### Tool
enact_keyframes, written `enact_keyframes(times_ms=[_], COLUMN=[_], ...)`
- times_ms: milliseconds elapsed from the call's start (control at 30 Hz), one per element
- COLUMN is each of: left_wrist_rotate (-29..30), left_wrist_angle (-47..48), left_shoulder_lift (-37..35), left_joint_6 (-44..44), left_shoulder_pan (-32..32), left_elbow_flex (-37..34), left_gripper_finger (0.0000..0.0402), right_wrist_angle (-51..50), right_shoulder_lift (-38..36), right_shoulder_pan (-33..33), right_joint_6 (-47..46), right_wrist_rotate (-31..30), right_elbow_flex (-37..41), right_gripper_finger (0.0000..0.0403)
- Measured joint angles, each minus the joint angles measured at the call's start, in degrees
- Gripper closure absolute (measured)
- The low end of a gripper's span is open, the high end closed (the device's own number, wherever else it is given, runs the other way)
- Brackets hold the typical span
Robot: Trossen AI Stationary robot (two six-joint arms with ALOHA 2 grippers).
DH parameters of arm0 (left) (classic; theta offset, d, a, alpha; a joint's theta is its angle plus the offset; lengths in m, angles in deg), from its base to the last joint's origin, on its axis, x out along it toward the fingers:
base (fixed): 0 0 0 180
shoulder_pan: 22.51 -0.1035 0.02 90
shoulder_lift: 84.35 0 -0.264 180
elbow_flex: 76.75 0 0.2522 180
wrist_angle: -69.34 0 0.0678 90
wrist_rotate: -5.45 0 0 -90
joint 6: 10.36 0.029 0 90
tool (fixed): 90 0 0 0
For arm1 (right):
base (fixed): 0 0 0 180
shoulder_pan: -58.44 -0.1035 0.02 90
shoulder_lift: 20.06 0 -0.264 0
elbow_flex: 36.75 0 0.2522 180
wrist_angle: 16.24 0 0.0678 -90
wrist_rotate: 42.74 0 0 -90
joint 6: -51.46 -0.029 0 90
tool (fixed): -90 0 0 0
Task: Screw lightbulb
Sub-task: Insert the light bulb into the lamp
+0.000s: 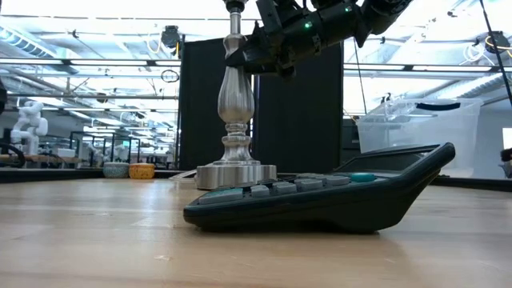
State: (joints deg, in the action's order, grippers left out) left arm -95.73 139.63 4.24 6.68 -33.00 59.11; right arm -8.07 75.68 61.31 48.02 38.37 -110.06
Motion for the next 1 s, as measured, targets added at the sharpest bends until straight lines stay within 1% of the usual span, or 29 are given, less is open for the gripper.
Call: enact_keyframes(times_ms=[100, 167, 233, 300, 433, 500, 600, 700, 767, 1000], left_wrist_rotate=[0.53, 0.52, 0.52, 0.52, 0.54, 0.63, 0.60, -1.26, -2.82, -4.37], left_wrist_angle=[-3.91, -7.36, -12.33, -18.48, -34.79, -42.09, -52.38, -59.78, -63.64, -66.48], left_shoulder_lift=[-4.47, -8.15, -12.29, -16.53, -23.71, -26.08, -27.29, -26.73, -25.34, -20.32], left_joint_6=[-0.19, -0.27, -0.61, -1.42, -3.18, -3.96, -6.99, -10.33, -12.17, -13.77], left_shoulder_pan=[0.02, 0.02, 0.02, 0.02, 0.02, 0.00, -0.89, -2.27, -3.29, -4.79], left_elbow_flex=[-2.85, -7.60, -14.31, -22.63, -39.13, -45.61, -52.67, -57.35, -58.57, -58.66], left_gripper_finger=[0.0254, 0.0259, 0.0261, 0.0261, 0.0257, 0.0256, 0.0256, 0.0256, 0.0255, 0.0255], right_wrist_angle=[0.01, 0.06, 0.22, 0.38, 0.42, 0.42, 0.44, 0.46, 0.46, 0.55], right_shoulder_lift=[0.00, 0.00, 0.02, 0.04, 0.04, 0.04, 0.04, 0.04, 0.04, 0.05], right_shoulder_pan=[0.00, 0.00, 0.00, 0.00, 0.02, 0.02, 0.02, 0.02, 0.02, 0.02], right_joint_6=[0.05, 0.05, 0.05, 0.07, 0.03, -0.03, -0.19, -0.16, -0.02, 0.70], right_wrist_rotate=[-0.01, -0.01, 0.00, -0.02, -0.06, -0.08, -0.08, -0.07, -0.08, -0.04], right_elbow_flex=[0.00, 0.00, 0.02, 0.02, 0.04, 0.04, 0.04, 0.04, 0.04, 0.09], right_gripper_finger=[0.0264, 0.0264, 0.0264, 0.0264, 0.0264, 0.0264, 0.0264, 0.0264, 0.0264, 0.0264])
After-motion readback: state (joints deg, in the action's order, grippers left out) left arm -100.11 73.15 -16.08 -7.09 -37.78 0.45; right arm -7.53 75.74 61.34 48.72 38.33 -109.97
